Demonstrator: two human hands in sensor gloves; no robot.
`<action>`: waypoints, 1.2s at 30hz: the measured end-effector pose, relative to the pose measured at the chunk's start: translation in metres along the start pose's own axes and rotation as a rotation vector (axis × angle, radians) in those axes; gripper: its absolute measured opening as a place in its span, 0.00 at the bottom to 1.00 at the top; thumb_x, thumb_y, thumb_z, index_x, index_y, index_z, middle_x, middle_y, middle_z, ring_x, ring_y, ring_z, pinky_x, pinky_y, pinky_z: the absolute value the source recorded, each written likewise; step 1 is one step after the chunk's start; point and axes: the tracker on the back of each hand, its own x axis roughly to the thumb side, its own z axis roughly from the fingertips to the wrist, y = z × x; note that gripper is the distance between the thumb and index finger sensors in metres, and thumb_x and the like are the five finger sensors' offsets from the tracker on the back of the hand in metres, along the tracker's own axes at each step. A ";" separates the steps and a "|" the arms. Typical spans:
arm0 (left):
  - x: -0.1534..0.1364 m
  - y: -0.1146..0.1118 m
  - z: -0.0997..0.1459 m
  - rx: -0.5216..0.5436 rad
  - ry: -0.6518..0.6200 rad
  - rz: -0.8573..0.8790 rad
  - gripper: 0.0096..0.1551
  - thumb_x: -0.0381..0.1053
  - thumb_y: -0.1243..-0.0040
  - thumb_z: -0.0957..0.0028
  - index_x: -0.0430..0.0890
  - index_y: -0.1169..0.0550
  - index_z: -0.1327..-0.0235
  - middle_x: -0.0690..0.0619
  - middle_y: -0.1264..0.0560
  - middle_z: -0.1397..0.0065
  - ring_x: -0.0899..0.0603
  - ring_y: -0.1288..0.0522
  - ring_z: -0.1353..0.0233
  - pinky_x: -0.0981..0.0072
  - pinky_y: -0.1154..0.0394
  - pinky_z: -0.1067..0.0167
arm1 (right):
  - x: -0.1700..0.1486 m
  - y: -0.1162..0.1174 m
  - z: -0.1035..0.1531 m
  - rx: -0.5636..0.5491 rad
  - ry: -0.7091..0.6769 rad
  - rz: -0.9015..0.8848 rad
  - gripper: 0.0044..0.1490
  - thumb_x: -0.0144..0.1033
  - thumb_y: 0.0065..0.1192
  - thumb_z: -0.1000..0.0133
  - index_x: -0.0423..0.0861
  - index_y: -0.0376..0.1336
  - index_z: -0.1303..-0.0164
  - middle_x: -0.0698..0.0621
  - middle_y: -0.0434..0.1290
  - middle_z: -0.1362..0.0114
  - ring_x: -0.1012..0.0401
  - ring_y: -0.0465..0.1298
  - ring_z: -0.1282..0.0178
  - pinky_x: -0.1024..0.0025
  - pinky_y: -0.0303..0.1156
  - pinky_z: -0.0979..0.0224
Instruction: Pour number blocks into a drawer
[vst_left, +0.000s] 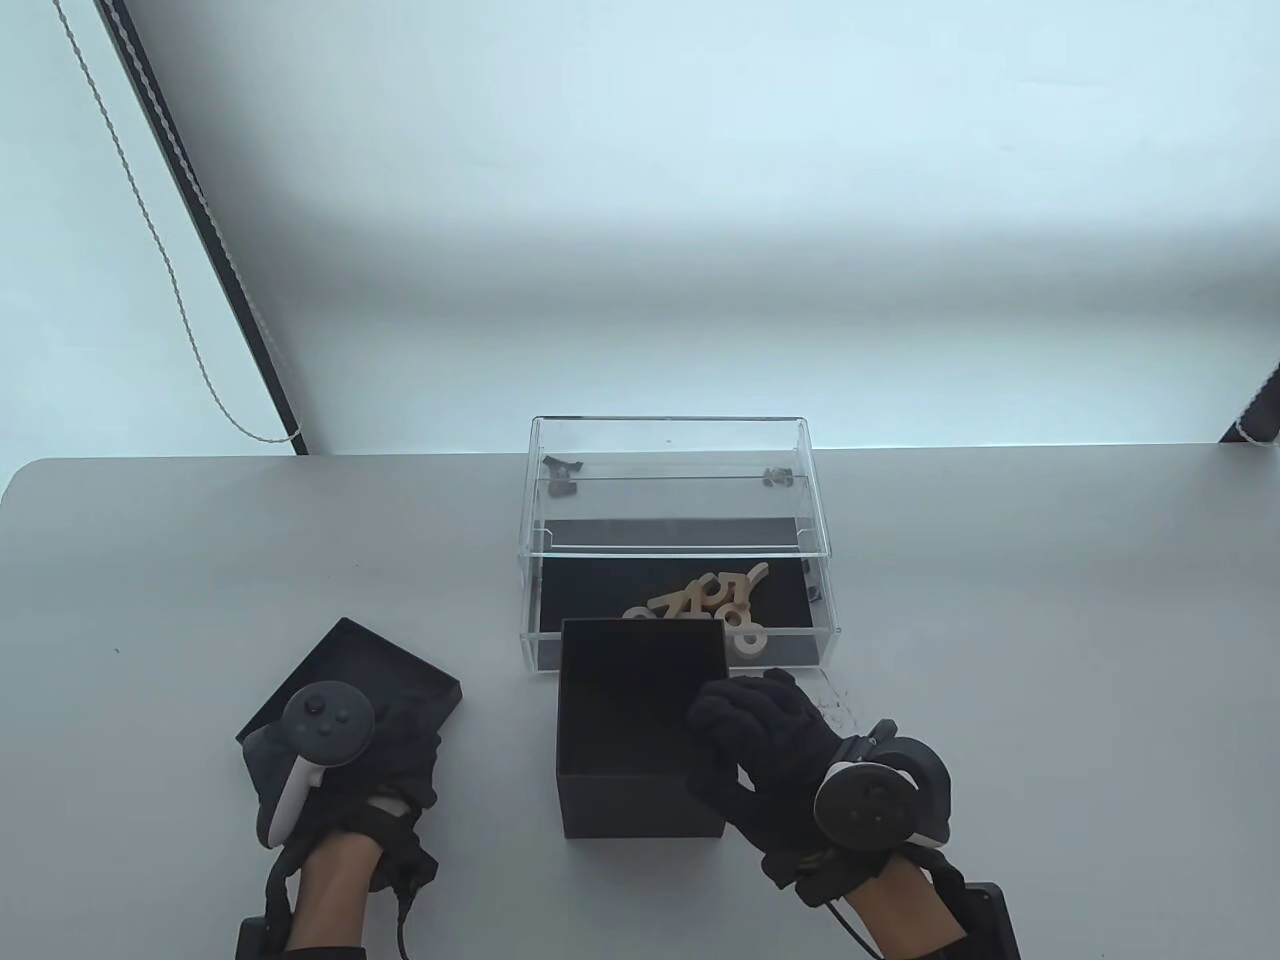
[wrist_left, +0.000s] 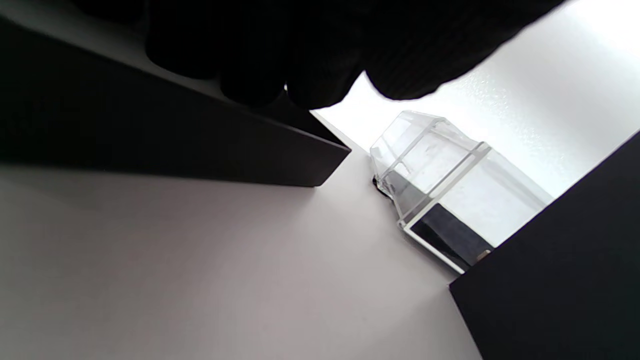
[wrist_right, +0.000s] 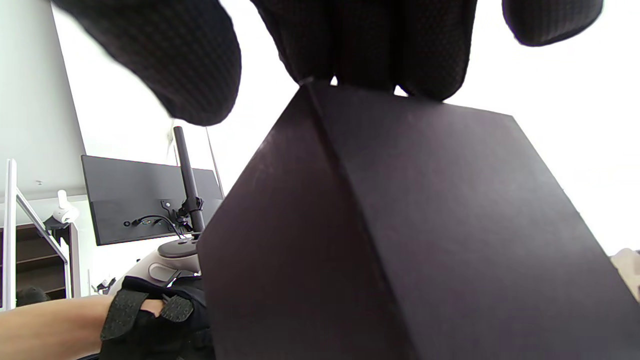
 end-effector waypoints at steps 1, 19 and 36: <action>-0.001 -0.001 -0.001 -0.010 0.015 -0.018 0.36 0.60 0.44 0.49 0.45 0.30 0.28 0.37 0.34 0.19 0.27 0.40 0.22 0.27 0.50 0.28 | -0.001 0.000 0.000 0.000 0.004 -0.001 0.46 0.55 0.72 0.53 0.46 0.58 0.30 0.43 0.68 0.26 0.41 0.69 0.29 0.26 0.59 0.28; 0.003 -0.008 -0.008 0.111 0.030 -0.308 0.24 0.51 0.33 0.55 0.45 0.17 0.47 0.44 0.21 0.28 0.32 0.26 0.29 0.32 0.38 0.29 | -0.024 0.000 0.006 0.038 0.117 -0.025 0.56 0.61 0.69 0.53 0.45 0.48 0.25 0.40 0.58 0.20 0.39 0.64 0.26 0.24 0.55 0.28; 0.014 0.035 0.017 0.410 -0.004 -0.108 0.28 0.52 0.38 0.55 0.42 0.17 0.43 0.44 0.11 0.42 0.36 0.14 0.43 0.37 0.27 0.36 | -0.026 -0.001 0.006 0.036 0.124 -0.043 0.57 0.63 0.69 0.53 0.45 0.48 0.24 0.40 0.57 0.20 0.39 0.64 0.26 0.24 0.54 0.28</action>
